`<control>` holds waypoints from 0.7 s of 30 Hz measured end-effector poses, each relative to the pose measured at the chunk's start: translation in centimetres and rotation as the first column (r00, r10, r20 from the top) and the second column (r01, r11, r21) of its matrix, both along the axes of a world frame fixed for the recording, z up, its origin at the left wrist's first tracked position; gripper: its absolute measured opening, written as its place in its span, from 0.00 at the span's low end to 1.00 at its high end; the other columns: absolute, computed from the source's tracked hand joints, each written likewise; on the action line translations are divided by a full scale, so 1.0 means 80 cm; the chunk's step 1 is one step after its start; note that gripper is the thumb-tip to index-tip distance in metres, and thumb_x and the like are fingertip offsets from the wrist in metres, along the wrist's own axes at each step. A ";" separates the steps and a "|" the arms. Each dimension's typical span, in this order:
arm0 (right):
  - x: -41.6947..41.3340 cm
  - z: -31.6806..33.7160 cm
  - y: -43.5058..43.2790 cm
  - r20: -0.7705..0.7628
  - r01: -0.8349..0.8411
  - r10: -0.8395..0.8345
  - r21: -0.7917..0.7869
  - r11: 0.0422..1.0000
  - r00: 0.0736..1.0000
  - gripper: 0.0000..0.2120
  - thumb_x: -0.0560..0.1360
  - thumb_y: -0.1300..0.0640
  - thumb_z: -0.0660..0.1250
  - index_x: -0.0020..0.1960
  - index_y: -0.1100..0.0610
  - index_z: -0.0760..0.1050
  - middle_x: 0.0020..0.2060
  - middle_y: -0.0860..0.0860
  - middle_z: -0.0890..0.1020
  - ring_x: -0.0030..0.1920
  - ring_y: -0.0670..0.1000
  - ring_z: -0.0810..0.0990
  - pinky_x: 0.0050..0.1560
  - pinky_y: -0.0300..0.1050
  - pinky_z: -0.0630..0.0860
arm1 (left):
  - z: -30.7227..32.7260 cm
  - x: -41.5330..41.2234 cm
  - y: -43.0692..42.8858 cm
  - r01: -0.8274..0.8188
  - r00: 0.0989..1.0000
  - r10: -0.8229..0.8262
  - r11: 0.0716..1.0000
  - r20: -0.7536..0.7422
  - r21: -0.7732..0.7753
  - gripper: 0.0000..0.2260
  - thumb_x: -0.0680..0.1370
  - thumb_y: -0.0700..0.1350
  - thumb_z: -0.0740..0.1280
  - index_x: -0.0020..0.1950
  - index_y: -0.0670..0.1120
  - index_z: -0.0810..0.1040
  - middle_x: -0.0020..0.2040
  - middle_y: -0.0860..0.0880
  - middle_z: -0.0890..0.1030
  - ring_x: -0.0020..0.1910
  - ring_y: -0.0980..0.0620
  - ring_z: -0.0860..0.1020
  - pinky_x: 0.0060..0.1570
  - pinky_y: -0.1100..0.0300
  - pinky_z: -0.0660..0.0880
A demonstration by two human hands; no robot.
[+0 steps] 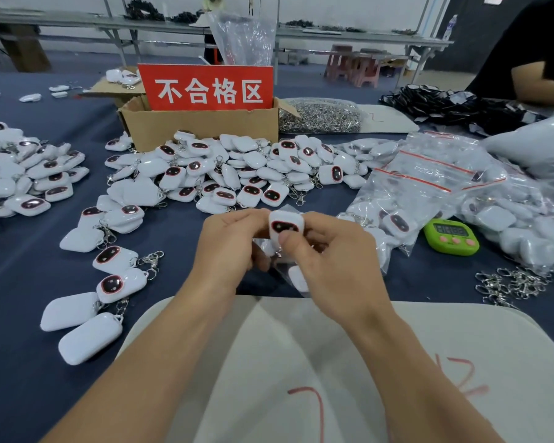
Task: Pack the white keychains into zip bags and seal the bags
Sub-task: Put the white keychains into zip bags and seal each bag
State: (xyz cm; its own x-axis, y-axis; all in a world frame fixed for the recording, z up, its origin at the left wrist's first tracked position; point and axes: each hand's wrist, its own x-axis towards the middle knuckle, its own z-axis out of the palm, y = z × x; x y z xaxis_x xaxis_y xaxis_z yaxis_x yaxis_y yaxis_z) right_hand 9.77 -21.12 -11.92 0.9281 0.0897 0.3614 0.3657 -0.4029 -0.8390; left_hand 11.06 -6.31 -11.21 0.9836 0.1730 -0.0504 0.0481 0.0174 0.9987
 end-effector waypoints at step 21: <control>0.018 0.017 -0.034 -0.259 0.305 -0.196 0.500 0.810 0.946 0.11 0.81 0.60 0.65 0.43 0.53 0.82 0.33 0.53 0.84 0.26 0.50 0.77 0.25 0.36 0.69 | -0.026 0.011 0.014 0.066 0.992 -0.114 0.835 0.053 0.546 0.25 0.76 0.45 0.72 0.69 0.65 0.74 0.59 0.66 0.74 0.54 0.69 0.75 0.49 0.76 0.67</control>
